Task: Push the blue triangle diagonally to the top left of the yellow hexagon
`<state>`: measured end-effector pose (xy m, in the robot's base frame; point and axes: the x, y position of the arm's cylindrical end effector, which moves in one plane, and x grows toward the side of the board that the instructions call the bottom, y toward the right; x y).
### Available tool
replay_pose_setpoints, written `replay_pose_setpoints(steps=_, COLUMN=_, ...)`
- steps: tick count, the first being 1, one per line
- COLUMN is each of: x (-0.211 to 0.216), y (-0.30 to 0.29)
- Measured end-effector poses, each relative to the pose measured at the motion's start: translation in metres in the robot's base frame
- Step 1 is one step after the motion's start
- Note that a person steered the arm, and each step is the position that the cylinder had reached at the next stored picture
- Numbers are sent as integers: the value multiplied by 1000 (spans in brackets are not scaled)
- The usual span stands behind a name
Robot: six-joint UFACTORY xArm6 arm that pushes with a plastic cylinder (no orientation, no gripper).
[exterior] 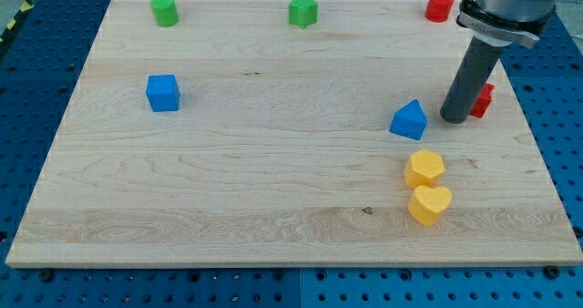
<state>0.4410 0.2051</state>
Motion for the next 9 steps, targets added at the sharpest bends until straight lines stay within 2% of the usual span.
replay_pose_setpoints(steps=2, x=-1, y=2)
replay_pose_setpoints(steps=4, x=10, y=-56)
replay_pose_setpoints(steps=6, x=13, y=-74)
replay_pose_setpoints(steps=7, x=-6, y=-73)
replay_pose_setpoints(steps=8, x=-24, y=-94)
replay_pose_setpoints(steps=9, x=-19, y=-138)
